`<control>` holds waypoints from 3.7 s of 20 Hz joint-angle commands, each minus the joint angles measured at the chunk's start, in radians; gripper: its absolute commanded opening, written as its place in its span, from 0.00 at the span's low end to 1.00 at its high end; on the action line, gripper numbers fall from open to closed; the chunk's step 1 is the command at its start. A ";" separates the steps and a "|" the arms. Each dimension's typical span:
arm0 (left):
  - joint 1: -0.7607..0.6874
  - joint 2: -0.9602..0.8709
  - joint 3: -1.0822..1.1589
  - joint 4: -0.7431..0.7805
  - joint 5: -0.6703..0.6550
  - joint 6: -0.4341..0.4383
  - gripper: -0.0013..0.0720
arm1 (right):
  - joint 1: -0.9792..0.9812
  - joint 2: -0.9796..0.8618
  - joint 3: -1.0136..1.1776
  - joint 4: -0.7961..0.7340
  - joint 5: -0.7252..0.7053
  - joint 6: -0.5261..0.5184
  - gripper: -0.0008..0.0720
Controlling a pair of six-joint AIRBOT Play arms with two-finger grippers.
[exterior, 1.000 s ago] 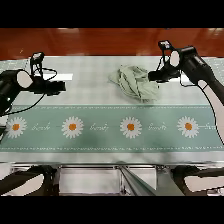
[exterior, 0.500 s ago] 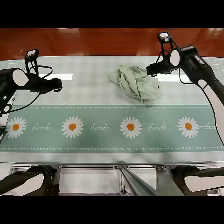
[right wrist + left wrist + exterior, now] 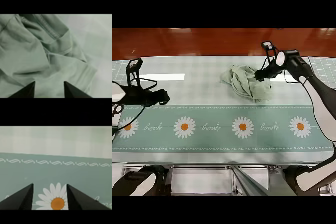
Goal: Fold the shirts.
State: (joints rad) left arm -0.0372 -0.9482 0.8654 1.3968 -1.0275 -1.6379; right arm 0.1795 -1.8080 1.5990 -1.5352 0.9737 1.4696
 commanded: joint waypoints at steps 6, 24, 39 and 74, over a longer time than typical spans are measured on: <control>-0.001 0.052 -0.043 -0.100 0.006 0.006 0.71 | -0.001 -0.091 0.006 0.042 0.071 -0.049 0.26; 0.212 0.298 -0.042 -0.097 -0.100 0.066 0.71 | 0.050 0.550 0.383 0.006 0.174 -0.078 0.05; 0.211 0.344 -0.043 -0.216 -0.153 0.082 0.71 | 0.394 0.744 0.199 0.089 0.333 -0.031 0.05; -0.194 -0.273 -0.387 -0.940 0.103 0.581 0.71 | -0.406 0.774 -0.940 0.732 0.117 -0.193 0.57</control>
State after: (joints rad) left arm -0.1898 -1.1286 0.4812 0.6838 -0.9867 -1.2205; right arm -0.2131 -1.0416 0.6880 -0.8291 1.1004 1.2991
